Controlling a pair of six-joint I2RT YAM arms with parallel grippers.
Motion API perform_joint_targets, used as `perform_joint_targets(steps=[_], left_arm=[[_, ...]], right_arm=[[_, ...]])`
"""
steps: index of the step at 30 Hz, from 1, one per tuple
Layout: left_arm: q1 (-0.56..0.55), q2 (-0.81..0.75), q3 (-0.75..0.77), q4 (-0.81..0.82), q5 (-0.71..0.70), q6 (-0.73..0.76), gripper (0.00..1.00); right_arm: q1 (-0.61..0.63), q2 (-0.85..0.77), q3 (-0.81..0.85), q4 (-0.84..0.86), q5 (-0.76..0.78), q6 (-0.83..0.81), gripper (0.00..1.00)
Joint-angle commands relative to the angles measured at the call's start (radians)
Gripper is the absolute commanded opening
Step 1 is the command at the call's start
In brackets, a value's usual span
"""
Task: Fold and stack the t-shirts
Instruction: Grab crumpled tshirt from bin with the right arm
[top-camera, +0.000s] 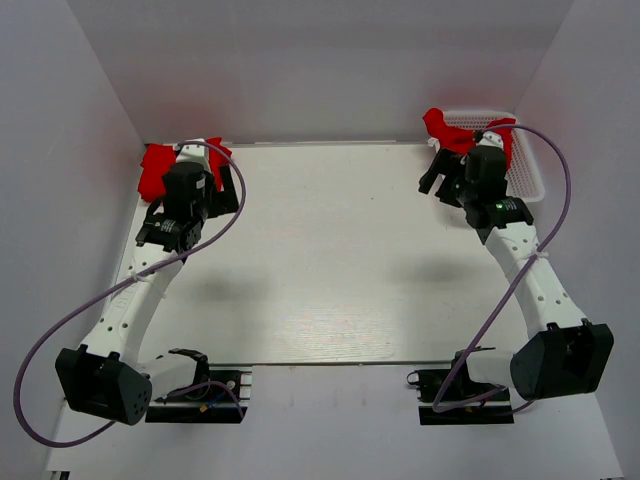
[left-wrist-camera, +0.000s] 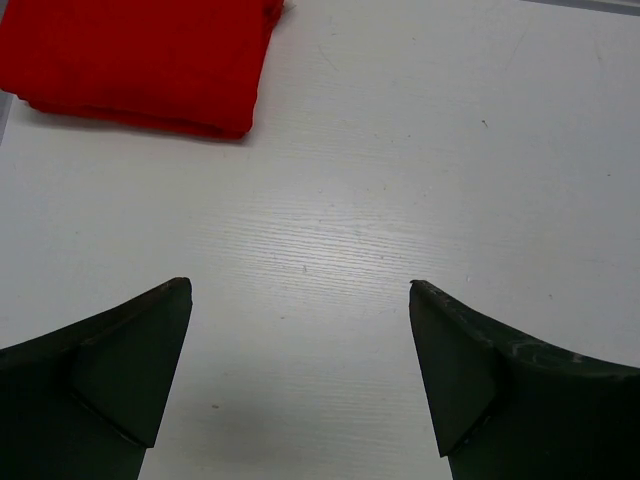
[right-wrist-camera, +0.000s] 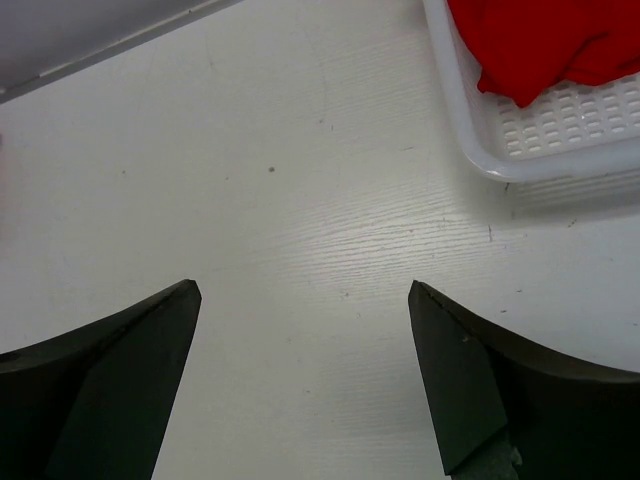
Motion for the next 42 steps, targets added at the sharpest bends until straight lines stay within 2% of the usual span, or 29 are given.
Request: perform_joint_targets(steps=[1, 12, 15, 17, 22, 24, 25, 29, 31, 35, 42], left_arm=[[0.005, -0.024, 0.037, -0.013, -0.021, -0.008, 1.00], [0.005, -0.014, 0.037, -0.022, -0.039, -0.008, 1.00], [0.005, -0.003, 0.046, -0.033, -0.039, -0.017, 1.00], [0.005, -0.003, 0.046, -0.033, -0.030, -0.017, 1.00], [0.005, 0.028, 0.055, -0.024, -0.021, -0.017, 1.00], [0.005, 0.039, 0.066, -0.024, -0.021, -0.017, 1.00], [0.005, 0.049, 0.075, -0.024, -0.012, -0.017, 1.00], [0.005, 0.072, 0.094, -0.045, -0.012, -0.017, 1.00], [0.005, 0.082, 0.104, -0.045, -0.012, -0.017, 1.00], [0.005, 0.103, 0.114, -0.055, -0.021, -0.008, 1.00], [0.005, 0.151, 0.134, -0.045, -0.001, 0.003, 1.00]], right_arm=[[0.002, 0.018, 0.029, -0.021, -0.062, -0.027, 0.90], [-0.002, 0.021, 0.044, 0.002, 0.021, -0.071, 0.90], [-0.004, 0.098, 0.140, -0.065, 0.101, -0.090, 0.90], [-0.007, 0.179, 0.185, -0.100, 0.102, -0.121, 0.90], [-0.037, 0.445, 0.523, -0.296, 0.156, -0.118, 0.90], [-0.050, 0.585, 0.666, -0.337, 0.165, -0.125, 0.90], [-0.071, 0.619, 0.805, -0.381, 0.178, -0.127, 0.90], [-0.123, 0.831, 1.056, -0.460, 0.221, -0.118, 0.90], [-0.153, 0.860, 1.057, -0.414, 0.211, -0.121, 0.90], [-0.240, 0.883, 0.974, -0.207, 0.167, -0.127, 0.90], [-0.320, 1.046, 1.041, -0.064, 0.069, -0.121, 0.90]])
